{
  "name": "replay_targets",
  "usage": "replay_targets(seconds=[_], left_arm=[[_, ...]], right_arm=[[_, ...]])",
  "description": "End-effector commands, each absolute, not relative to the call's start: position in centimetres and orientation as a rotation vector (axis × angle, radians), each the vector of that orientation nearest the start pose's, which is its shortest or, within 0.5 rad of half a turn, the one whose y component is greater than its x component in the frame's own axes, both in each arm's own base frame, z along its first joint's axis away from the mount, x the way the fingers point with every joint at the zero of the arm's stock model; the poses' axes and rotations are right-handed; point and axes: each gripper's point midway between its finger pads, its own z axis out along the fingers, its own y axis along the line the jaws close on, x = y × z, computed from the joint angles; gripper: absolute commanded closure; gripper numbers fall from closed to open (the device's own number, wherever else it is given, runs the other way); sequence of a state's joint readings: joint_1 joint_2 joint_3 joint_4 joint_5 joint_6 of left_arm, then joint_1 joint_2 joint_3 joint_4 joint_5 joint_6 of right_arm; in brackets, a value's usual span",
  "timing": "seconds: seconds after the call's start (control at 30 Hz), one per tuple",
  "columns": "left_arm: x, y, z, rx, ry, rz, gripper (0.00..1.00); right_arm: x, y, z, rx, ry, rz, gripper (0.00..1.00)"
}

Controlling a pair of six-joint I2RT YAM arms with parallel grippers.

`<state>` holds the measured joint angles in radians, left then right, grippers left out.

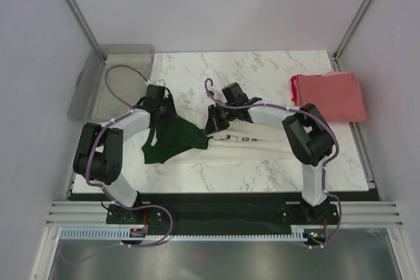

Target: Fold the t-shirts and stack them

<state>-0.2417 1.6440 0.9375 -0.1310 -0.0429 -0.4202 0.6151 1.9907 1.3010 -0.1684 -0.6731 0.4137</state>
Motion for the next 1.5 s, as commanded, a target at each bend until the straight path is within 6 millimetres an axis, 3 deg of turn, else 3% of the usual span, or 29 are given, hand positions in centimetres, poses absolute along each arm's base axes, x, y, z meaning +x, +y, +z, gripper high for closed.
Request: replay_targets(seconds=[0.0, 0.17, 0.3, 0.4, 0.6, 0.77, 1.2, 1.47], left_arm=[[40.4, -11.4, 5.6, -0.171, 2.392, -0.288, 0.49], [40.2, -11.9, 5.5, -0.155, 2.414, -0.322, 0.78], [39.8, -11.8, 7.2, -0.160, 2.371, -0.331, 0.98], [39.1, -11.6, 7.6, -0.171, 2.361, -0.332, 0.98], [36.6, -11.7, 10.3, -0.194, 2.285, -0.369, 0.98], [34.6, -10.7, 11.5, -0.255, 2.234, -0.353, 0.98], [29.1, -8.6, 13.1, -0.401, 2.145, -0.385, 0.98], [26.1, -9.1, 12.4, -0.416, 2.176, -0.462, 0.98]], right_arm=[[30.8, 36.8, 9.1, -0.623, 2.425, 1.257, 1.00], [30.7, 36.7, 9.0, -0.620, 2.431, 1.252, 1.00], [30.6, 36.5, 9.0, -0.614, 2.433, 1.244, 1.00], [30.4, 36.2, 8.9, -0.605, 2.439, 1.231, 1.00], [29.2, 35.0, 8.1, -0.595, 2.459, 1.192, 1.00], [28.0, 34.8, 7.7, -0.596, 2.469, 1.185, 1.00], [25.7, 35.7, 8.4, -0.648, 2.454, 1.183, 0.98], [25.0, 35.3, 7.8, -0.659, 2.467, 1.163, 0.94]])
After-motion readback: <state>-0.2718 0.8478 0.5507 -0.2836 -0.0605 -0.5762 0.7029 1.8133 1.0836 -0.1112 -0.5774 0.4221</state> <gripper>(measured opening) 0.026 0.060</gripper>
